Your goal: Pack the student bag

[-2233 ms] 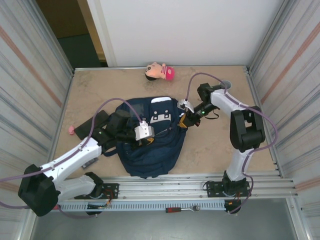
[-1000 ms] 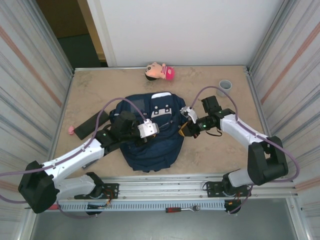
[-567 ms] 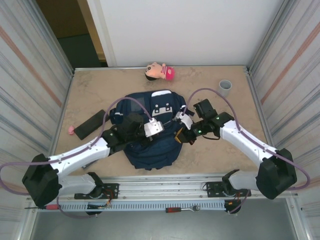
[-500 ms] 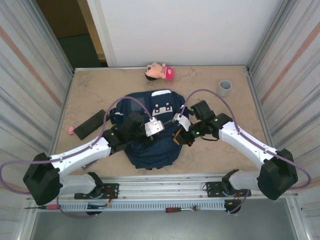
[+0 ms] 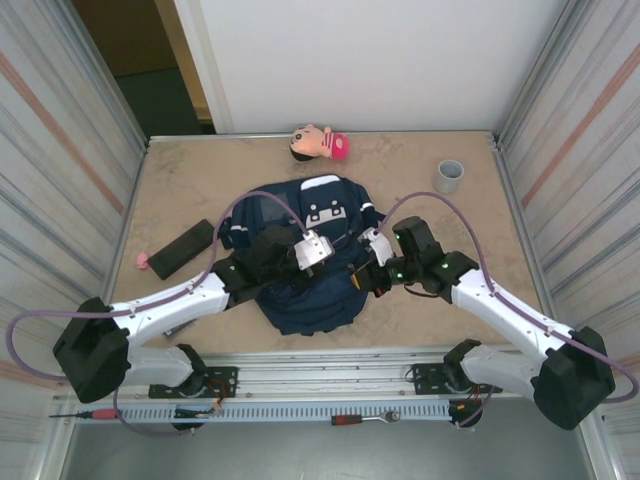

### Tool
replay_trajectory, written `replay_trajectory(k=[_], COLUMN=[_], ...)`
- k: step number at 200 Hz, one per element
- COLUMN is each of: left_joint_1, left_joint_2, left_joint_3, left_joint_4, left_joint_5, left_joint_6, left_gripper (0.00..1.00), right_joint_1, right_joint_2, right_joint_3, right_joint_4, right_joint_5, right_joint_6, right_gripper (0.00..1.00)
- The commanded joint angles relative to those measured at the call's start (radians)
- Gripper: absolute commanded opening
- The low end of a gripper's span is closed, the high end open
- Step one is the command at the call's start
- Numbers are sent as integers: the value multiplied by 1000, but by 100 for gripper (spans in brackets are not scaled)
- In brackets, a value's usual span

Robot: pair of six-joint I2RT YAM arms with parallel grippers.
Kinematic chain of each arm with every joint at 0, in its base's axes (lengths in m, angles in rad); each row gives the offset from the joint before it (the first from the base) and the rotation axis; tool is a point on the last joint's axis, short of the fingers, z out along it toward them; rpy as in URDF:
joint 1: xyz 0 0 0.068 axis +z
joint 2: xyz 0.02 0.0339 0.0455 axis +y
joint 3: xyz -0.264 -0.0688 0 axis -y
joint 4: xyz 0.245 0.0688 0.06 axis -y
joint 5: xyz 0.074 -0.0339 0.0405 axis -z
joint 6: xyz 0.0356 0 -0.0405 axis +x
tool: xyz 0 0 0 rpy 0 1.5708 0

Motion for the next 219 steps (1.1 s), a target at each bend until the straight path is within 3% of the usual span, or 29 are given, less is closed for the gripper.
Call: replay_trajectory(k=[1, 8, 18, 27, 35, 44, 75, 147, 182, 206, 212, 219], left_joint_1=[-2, -2, -3, -7, -9, -13, -21, -64, -66, -66, -66, -66], left_joint_2=[-17, -16, -14, -10, -6, -3, 8, 43, 38, 19, 16, 13], left_joint_3=[6, 7, 7, 6, 9, 9, 12, 79, 77, 65, 65, 62], left_joint_4=[108, 108, 108, 113, 118, 121, 127, 197, 228, 219, 216, 214], left_joint_5=[-42, -44, -50, -53, -54, -52, -70, -102, -84, -96, -97, -93], left_joint_6=[-24, -27, -32, -38, -42, -44, -71, -276, -292, -271, -267, -265], left_gripper=[0, 0, 0, 0, 0, 0, 0, 0, 0, 0, 0, 0], right_joint_1=[-12, -13, -13, -12, -12, -12, 9, 305, 308, 288, 282, 274], right_joint_2=[-41, -49, -56, -65, -73, -80, -81, -32, -32, -59, -65, -72], right_joint_3=[-14, -10, -7, -4, -5, -6, 11, -1, -43, -46, -49, -55], right_joint_4=[27, 20, 8, 0, -5, -8, -21, 148, 211, 190, 188, 188], right_joint_5=[0, 2, 0, 1, 0, -2, 26, 192, 193, 204, 204, 200], right_joint_6=[53, 52, 47, 47, 47, 47, 56, 224, 269, 294, 301, 306], right_gripper=[0, 0, 10, 12, 10, 0, 0, 0, 0, 10, 8, 0])
